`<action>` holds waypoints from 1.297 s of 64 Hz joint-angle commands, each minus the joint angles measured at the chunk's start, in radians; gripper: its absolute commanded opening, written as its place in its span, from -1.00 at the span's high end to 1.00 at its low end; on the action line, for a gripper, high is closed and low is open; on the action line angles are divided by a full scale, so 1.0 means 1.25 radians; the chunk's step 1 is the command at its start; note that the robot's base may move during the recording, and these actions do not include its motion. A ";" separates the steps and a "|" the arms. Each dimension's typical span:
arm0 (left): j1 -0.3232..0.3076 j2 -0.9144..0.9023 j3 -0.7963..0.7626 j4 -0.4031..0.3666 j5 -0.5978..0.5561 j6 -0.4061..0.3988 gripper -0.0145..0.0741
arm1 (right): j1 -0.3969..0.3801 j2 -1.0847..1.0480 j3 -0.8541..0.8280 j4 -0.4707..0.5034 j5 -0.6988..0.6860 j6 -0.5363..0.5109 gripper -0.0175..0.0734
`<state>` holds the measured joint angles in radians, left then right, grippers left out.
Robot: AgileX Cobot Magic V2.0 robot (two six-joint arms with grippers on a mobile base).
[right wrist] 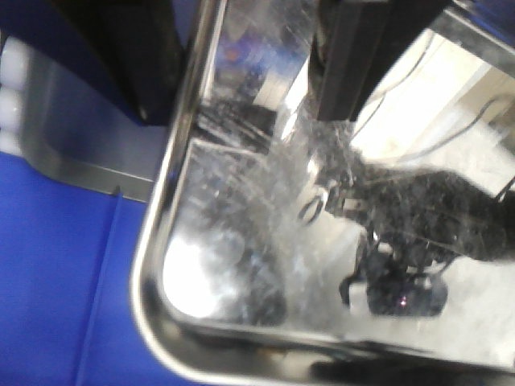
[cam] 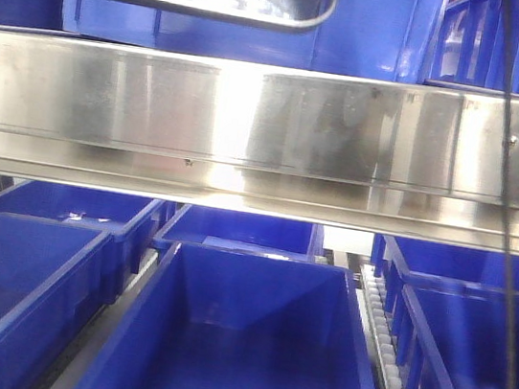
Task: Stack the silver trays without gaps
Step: 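Lower the small silver tray into the larger tray with both grippers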
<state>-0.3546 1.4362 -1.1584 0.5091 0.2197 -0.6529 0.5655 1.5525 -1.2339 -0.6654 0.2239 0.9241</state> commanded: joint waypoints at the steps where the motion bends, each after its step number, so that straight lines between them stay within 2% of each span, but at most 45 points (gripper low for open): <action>1: -0.006 -0.003 -0.011 0.035 0.009 -0.001 -0.02 | 0.004 -0.002 -0.011 -0.023 -0.016 -0.009 0.07; 12: -0.003 -0.003 -0.011 0.036 0.042 -0.001 -0.02 | 0.004 -0.002 -0.011 -0.047 0.009 -0.009 0.07; 30: -0.003 -0.003 -0.011 0.036 0.042 -0.001 -0.02 | 0.004 -0.002 -0.011 -0.057 0.062 -0.009 0.08; 35: -0.005 -0.008 -0.011 0.029 0.041 -0.001 0.01 | 0.004 -0.002 -0.011 -0.057 0.071 -0.009 0.16; 41: -0.005 -0.024 -0.011 0.009 0.041 -0.001 0.22 | 0.004 -0.014 -0.011 -0.057 0.077 -0.009 0.40; 47: -0.005 -0.053 -0.011 -0.008 0.043 -0.001 0.63 | 0.004 -0.040 -0.011 -0.057 0.078 -0.009 0.71; 50: -0.005 -0.067 -0.011 -0.008 0.043 -0.001 0.76 | 0.004 -0.056 -0.011 -0.057 0.073 -0.009 0.83; 54: -0.005 -0.089 -0.011 -0.008 0.043 -0.001 0.68 | 0.004 -0.078 -0.011 -0.057 0.068 -0.009 0.79; 60: -0.005 -0.127 -0.006 -0.005 0.041 -0.001 0.69 | 0.004 -0.121 -0.007 -0.057 0.068 -0.009 0.79; 68: -0.005 -0.194 0.035 -0.005 0.011 0.054 0.69 | 0.007 -0.179 0.014 -0.061 0.056 -0.009 0.79; 77: -0.005 -0.314 0.142 -0.001 -0.076 0.059 0.69 | 0.036 -0.259 0.082 -0.107 0.043 -0.011 0.79; 83: -0.005 -0.414 0.224 -0.004 -0.145 0.059 0.70 | 0.053 -0.316 0.133 -0.107 0.043 -0.009 0.79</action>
<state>-0.3569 1.0163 -0.9411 0.5034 0.1254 -0.5868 0.6179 1.2097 -1.1059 -0.7776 0.2931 0.9206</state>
